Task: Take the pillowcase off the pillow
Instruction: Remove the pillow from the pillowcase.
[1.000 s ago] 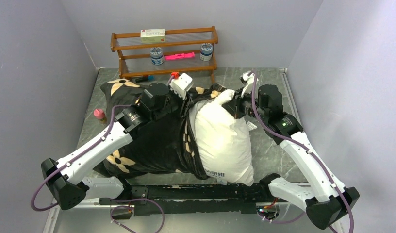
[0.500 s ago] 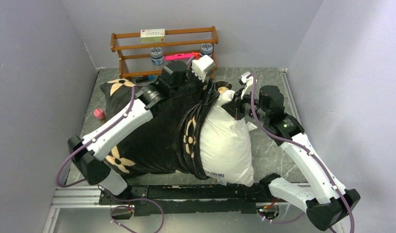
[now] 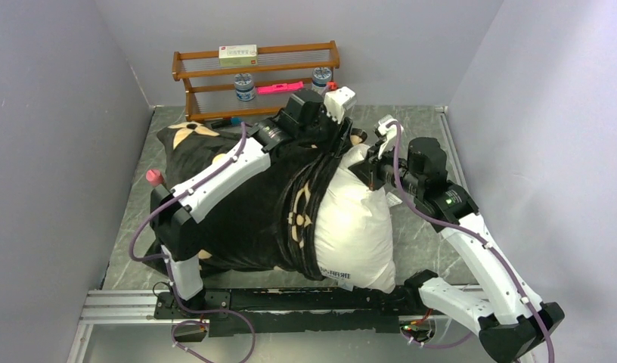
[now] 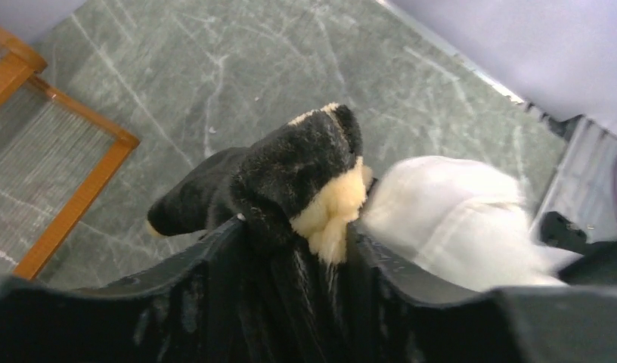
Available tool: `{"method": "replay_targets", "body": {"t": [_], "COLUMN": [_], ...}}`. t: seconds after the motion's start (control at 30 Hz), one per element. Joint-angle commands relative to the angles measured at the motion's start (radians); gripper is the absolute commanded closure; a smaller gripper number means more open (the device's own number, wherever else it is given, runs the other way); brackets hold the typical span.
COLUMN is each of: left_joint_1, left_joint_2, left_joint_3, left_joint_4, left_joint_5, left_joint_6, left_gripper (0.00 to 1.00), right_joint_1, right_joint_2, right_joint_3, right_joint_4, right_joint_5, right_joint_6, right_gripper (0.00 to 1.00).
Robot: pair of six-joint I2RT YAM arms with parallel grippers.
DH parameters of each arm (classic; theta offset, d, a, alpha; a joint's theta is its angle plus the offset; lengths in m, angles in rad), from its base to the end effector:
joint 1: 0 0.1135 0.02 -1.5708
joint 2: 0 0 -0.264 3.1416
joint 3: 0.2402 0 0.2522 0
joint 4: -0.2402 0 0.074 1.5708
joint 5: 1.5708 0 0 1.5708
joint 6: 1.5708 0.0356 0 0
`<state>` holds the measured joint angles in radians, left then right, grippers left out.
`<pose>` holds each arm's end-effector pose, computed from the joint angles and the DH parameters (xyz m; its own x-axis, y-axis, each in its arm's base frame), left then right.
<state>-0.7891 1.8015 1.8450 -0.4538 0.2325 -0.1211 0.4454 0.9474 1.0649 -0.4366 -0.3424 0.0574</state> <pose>0.2915 -0.3054 0.3978 -0.3804 0.2163 -0.8992 0.7994 0.5658 -0.2020 0.1791 0.0988 0.3824 -0.3224 -0.0940 -0.9419 -0.6761 0.7193 0.1596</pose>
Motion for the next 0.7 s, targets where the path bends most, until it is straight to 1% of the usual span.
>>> {"method": "replay_targets", "body": {"t": [0.0,0.07,0.2,0.23,0.3,0.43,0.57,0.67], "left_joint_1": [0.007,0.018,0.050,0.055,0.066,0.092,0.145,0.190], "left_joint_2": [0.075,0.068,0.034,0.023,0.001,-0.054,-0.109,-0.130], "left_joint_3": [0.030,0.015,-0.005,-0.006,-0.014,-0.045,-0.100,-0.125], "left_joint_4": [-0.070,-0.072,-0.083,-0.090,-0.106,-0.135,-0.134,-0.145], "left_joint_5": [-0.105,-0.149,-0.227,-0.259,-0.317,-0.456,-0.542,-0.604], "left_joint_6": [0.023,0.034,0.061,0.074,0.103,0.176,0.206,0.229], "left_gripper": [0.53,0.63,0.89,0.94,0.95,0.95,0.95,0.95], "right_joint_1": [0.023,0.023,0.023,0.023,0.023,0.023,0.023,0.023], "right_joint_2": [-0.080,-0.098,-0.137,-0.146,-0.165,-0.186,-0.184,-0.178], "right_joint_3": [0.029,0.035,0.044,0.050,0.061,0.094,0.142,0.171], "right_joint_4": [0.020,0.007,-0.001,-0.004,-0.007,-0.014,-0.036,-0.054], "right_joint_5": [-0.097,-0.052,0.076,0.121,0.220,0.471,0.646,0.744], "right_joint_6": [-0.027,-0.038,-0.042,-0.042,-0.040,-0.026,-0.021,-0.019], "right_gripper": [1.00,1.00,1.00,1.00,1.00,1.00,1.00,1.00]}}
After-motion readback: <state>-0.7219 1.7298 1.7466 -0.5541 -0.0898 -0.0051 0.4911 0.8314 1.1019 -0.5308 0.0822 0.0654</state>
